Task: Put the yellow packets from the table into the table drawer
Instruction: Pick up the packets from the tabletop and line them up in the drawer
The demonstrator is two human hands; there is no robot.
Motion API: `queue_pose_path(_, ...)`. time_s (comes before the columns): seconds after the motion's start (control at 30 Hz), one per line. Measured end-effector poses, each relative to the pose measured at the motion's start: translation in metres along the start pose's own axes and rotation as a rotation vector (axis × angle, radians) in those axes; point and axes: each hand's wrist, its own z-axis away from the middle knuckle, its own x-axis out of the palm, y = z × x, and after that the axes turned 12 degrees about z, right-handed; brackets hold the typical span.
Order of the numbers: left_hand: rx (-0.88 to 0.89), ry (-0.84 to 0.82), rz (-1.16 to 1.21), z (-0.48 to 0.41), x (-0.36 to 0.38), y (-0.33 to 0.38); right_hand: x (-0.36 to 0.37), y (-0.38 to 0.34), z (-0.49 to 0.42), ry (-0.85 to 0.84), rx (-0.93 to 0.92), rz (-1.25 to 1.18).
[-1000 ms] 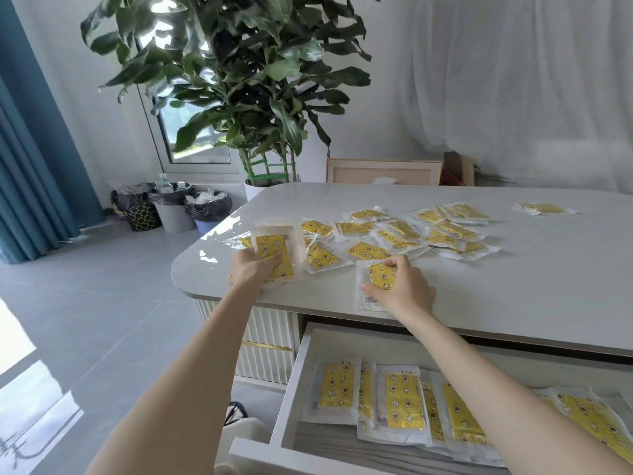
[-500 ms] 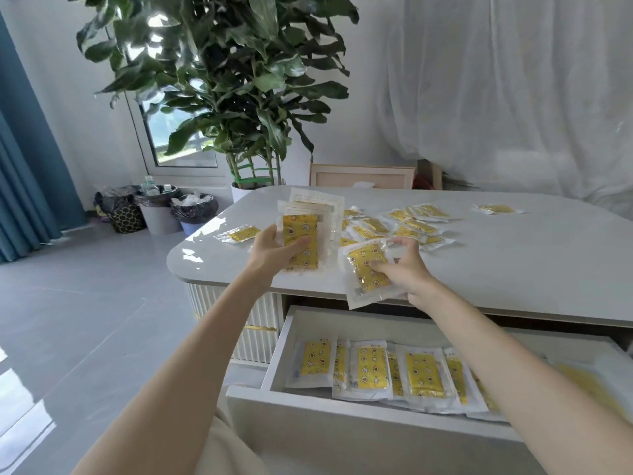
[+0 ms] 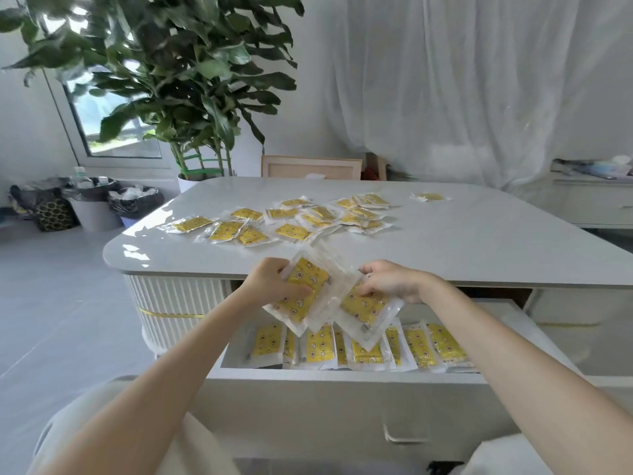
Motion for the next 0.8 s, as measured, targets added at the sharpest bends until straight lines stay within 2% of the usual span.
queue_pose_path(0.13,-0.087,-0.130,-0.178,-0.003,0.014,-0.012,0.007,0.033,0.000,-0.131,0.137,0.196)
queue_pose_path(0.3,-0.288,-0.172,-0.278,-0.014,0.021,-0.031,0.018,0.072,-0.013,0.021,0.325,0.198)
queue_pose_path(0.4,-0.428,-0.166,-0.321,-0.022,0.017,-0.047,0.030,0.086,-0.031,0.059,0.424,0.030)
queue_pose_path(0.57,-0.537,-0.066,-0.260,-0.028,0.009,-0.068,0.054,0.078,-0.053,0.030,0.445,-0.187)
queue_pose_path(0.67,-0.597,-0.064,-0.153,-0.031,0.004,-0.079,0.066,0.075,-0.064,0.024,0.444,-0.268)
queue_pose_path(0.8,-0.637,-0.046,-0.027,-0.034,-0.005,-0.085,0.075,0.080,-0.068,0.093,0.446,-0.151)
